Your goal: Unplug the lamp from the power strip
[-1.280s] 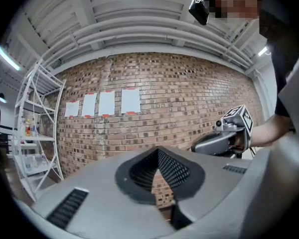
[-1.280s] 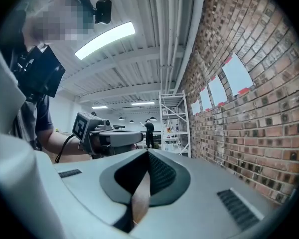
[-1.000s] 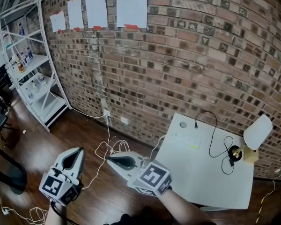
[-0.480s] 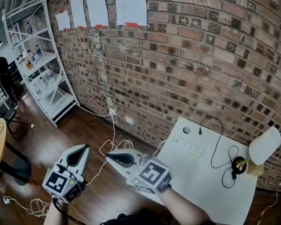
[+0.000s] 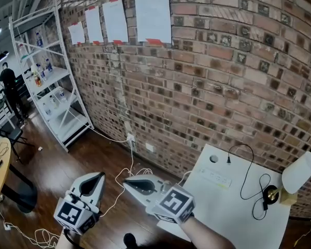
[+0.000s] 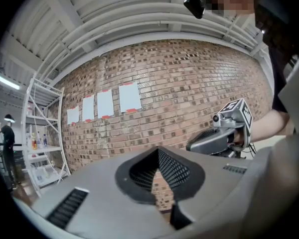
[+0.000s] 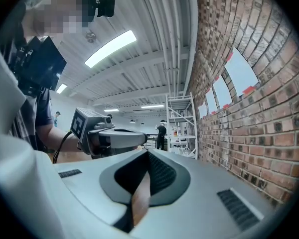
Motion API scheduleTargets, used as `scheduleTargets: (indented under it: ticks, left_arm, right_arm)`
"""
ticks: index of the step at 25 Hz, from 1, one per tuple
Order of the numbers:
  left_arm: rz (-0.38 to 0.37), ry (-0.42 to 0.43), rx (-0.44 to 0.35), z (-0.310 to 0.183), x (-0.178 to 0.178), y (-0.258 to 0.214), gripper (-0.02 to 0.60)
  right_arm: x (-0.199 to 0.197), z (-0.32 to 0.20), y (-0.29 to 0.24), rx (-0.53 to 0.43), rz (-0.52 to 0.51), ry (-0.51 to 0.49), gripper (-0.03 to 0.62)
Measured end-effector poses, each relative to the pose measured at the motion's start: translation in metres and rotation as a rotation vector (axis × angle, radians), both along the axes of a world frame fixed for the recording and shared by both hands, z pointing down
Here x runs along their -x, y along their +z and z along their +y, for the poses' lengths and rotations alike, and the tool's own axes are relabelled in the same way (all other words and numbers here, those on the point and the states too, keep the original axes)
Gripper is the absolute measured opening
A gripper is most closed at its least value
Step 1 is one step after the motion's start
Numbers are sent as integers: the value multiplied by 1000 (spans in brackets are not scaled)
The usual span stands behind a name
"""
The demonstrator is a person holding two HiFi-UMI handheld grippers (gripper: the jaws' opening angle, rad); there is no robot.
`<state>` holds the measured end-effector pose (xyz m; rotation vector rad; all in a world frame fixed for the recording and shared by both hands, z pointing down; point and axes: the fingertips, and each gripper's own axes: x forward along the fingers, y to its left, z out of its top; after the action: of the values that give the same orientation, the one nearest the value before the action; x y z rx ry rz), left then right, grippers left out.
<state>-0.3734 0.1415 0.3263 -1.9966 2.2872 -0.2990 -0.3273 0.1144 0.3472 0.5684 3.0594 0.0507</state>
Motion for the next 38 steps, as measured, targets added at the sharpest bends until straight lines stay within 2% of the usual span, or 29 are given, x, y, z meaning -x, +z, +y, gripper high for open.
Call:
scheduleTargets:
  ticks: [6,13,22,25,30,38]
  left_arm:
    - [-19,36,-48,12,47,-14,16]
    - [20,59,-32,35,122,-10,15]
    - [63,13,-18,82,192,13,15]
    - [101,5,-41,95,210,16,15]
    - [131,19,-68,104,229,11,15]
    - [123,63,-66,87,216,12,15]
  right_arm:
    - [46,11,-2,-23,12,34,7]
    - [109,32,-4,13,15,72,6]
    - [180,75,17,2,46,36,6]
    - [193,88,18,-14,55,31,6]
    - [207,103,10,-38,61,36,6]
    - [200,91,12,-70,55,68,6]
